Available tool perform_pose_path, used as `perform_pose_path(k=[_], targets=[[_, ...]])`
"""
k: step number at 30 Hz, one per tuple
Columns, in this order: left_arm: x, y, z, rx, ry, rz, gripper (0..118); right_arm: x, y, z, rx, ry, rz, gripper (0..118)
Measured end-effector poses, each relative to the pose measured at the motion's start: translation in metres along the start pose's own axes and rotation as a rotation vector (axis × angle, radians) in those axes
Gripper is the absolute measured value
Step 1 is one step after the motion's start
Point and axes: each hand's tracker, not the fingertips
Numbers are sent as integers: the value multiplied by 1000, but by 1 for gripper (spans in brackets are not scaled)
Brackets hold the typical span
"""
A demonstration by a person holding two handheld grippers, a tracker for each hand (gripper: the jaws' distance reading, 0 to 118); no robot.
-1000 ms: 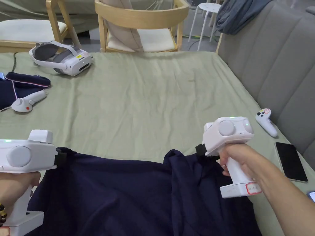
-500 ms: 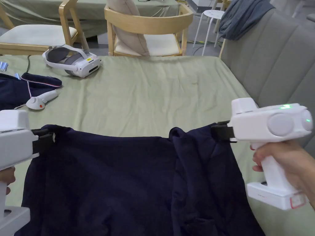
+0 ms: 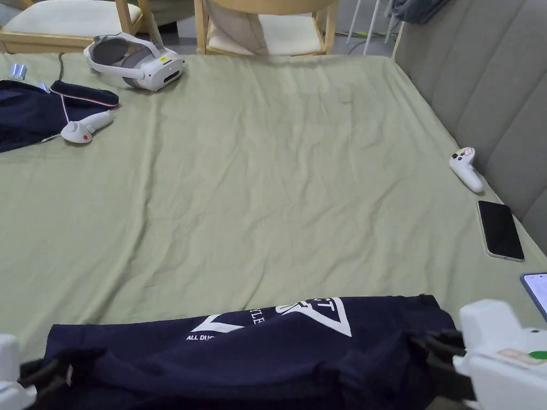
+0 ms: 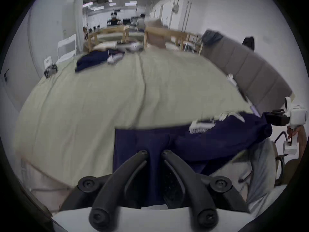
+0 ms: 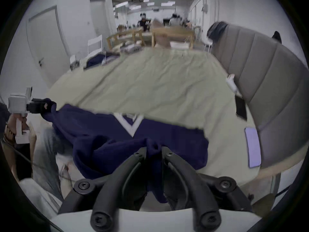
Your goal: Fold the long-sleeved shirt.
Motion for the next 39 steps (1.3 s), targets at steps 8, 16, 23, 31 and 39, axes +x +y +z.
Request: perform_pose_path(k=[8,16,23,31,39], targets=[[8,-29,-59,-197,63,-35,11,-16,-19,-86,-223,-103,165,13],[0,4,-2,-17,-8,49,108,-2,5,-33,-78,-85,42,108],[-18,42,83,298,-59,167,85,-2,51,54,316,-12,-72,77],[-75,28,59,294,-202,303,76,-28,60,62,363,71,-44,1],[-124,-37,-20,40,-409,700,109,-39,41,48,275,114,-43,1]])
